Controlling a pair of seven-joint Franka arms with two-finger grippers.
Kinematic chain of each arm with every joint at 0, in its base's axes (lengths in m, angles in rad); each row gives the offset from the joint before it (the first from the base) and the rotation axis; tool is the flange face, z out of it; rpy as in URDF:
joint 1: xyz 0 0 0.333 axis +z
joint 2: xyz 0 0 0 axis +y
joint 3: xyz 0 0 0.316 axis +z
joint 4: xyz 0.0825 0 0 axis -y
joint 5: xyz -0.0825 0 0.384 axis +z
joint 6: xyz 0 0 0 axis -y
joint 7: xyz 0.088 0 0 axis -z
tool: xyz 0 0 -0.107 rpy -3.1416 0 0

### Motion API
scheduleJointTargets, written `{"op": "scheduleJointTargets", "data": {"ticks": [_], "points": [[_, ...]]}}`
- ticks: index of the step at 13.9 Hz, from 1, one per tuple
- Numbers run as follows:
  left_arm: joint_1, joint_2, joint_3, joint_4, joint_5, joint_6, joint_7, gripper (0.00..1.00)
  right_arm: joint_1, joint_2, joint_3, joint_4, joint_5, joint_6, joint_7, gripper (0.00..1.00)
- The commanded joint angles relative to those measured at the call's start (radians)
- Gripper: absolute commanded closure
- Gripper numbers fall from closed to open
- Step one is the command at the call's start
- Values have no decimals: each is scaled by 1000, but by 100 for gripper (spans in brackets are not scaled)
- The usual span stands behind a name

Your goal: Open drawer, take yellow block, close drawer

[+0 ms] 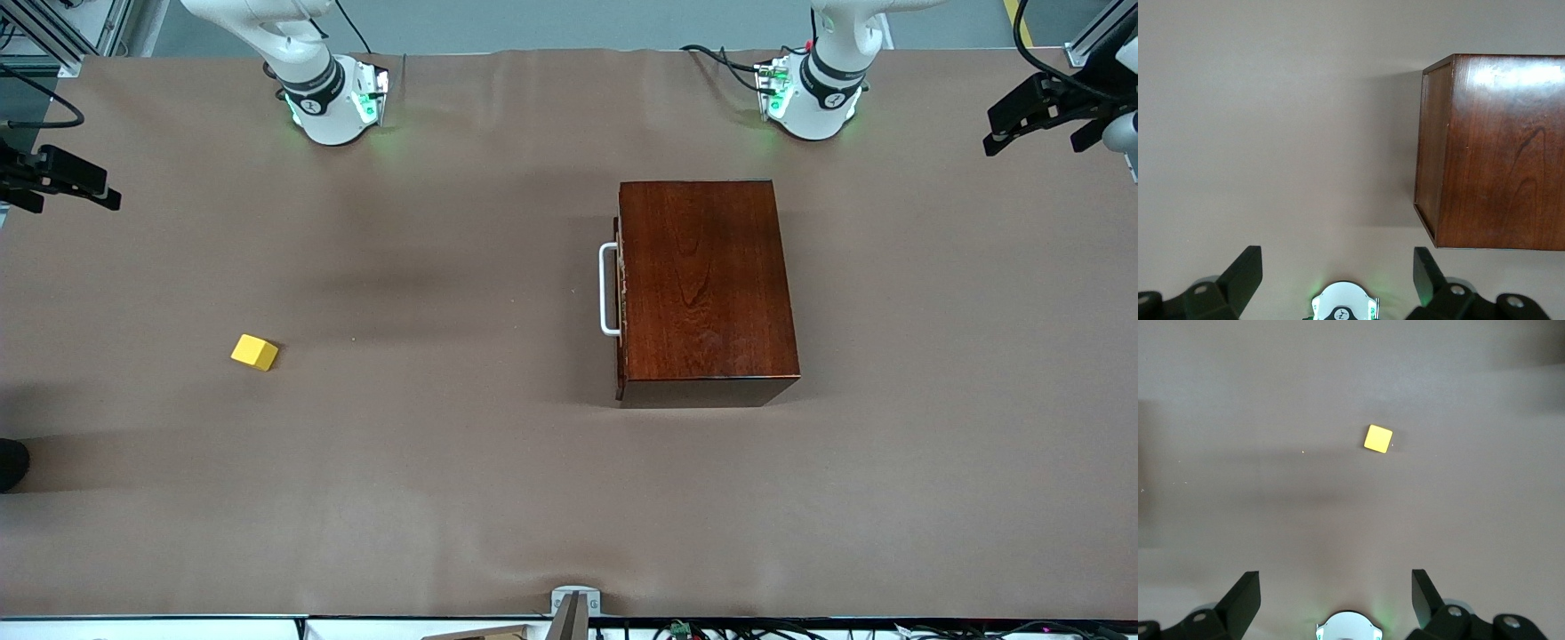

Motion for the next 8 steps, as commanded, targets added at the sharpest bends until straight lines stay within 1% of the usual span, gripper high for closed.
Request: {"op": "scheduleJointTargets", "data": {"ticks": [1, 8], "points": [[4, 0, 0, 18, -18, -4, 13, 0, -2, -25, 5, -17, -6, 1, -8, 0], [2, 5, 0, 32, -14, -6, 24, 0, -5, -25, 3, -17, -9, 0, -8, 0]]}}
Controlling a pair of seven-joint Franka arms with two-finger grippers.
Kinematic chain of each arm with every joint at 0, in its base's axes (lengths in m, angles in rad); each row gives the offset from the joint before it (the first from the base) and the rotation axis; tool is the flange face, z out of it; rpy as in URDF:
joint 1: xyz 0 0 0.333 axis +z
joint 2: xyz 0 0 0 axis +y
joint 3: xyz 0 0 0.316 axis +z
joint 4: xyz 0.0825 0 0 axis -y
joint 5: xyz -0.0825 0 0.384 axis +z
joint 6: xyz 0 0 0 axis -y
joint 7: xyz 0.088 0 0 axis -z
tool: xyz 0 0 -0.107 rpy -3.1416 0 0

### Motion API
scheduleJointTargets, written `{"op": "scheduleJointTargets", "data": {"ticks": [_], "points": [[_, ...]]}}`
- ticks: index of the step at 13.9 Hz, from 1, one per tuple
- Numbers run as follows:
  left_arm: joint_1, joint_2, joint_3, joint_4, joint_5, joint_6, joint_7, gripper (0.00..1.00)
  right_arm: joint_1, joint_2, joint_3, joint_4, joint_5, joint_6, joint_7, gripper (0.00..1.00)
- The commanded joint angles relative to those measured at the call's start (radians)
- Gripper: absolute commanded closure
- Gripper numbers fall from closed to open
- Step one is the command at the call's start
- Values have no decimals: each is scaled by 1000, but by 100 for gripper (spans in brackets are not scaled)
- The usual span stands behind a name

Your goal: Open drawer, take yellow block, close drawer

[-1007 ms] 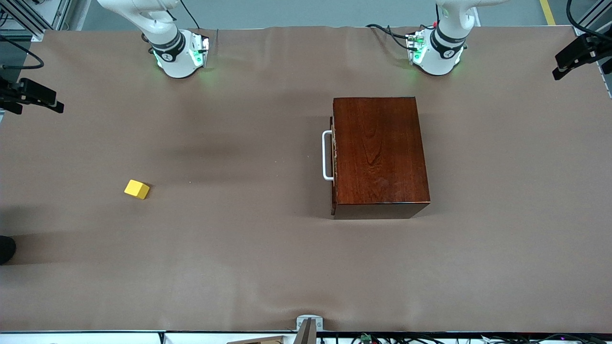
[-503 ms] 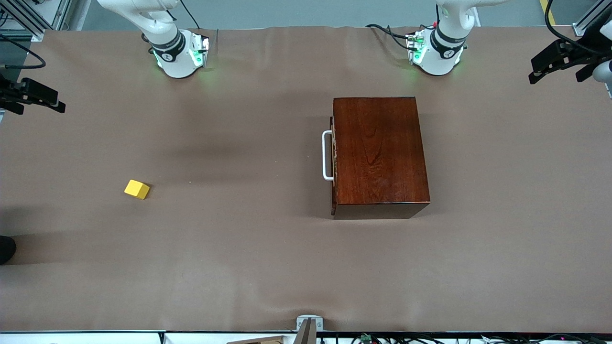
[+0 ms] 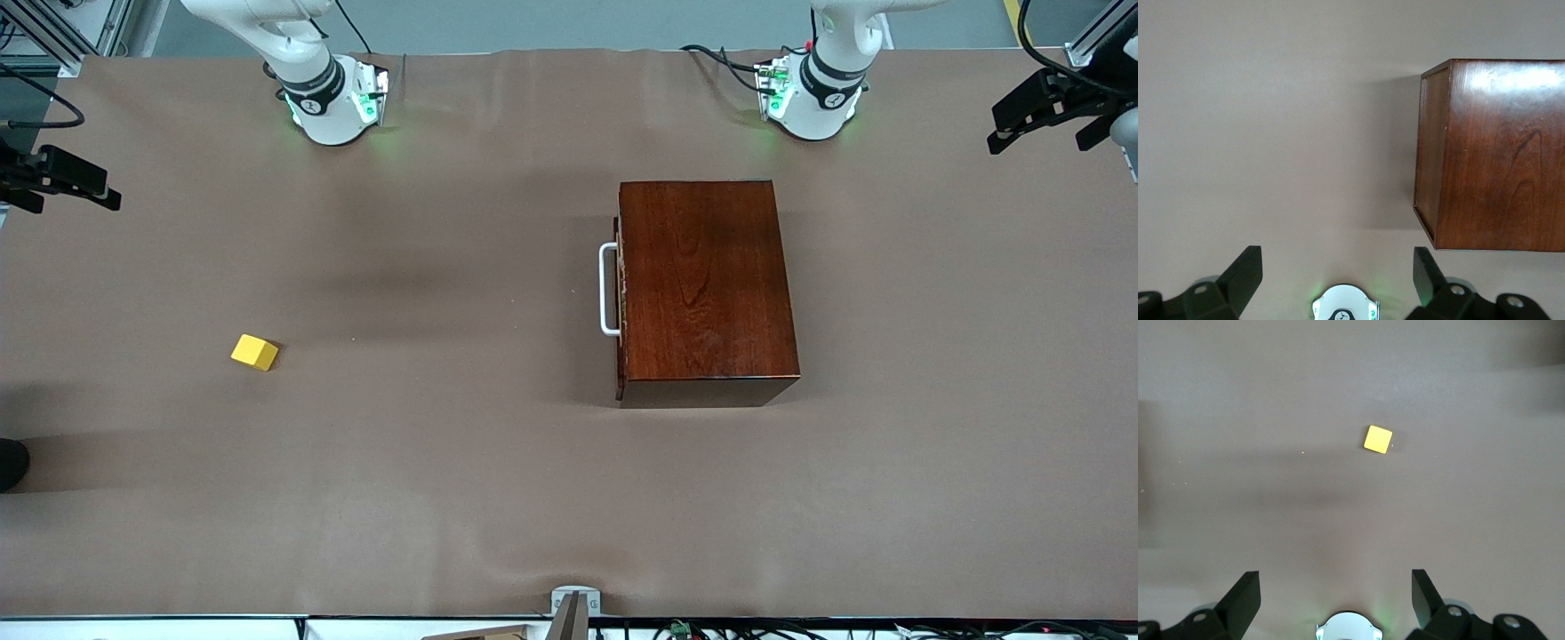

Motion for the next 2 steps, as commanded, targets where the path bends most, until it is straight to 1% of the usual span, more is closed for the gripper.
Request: {"op": "scheduleJointTargets", "data": {"ticks": [1, 2], "points": [[1, 5, 0, 17, -11, -6, 18, 0, -6, -25, 4, -17, -7, 1, -8, 0], [-1, 6, 0, 17, -11, -6, 12, 0, -4, -25, 4, -17, -9, 1, -8, 0]]}}
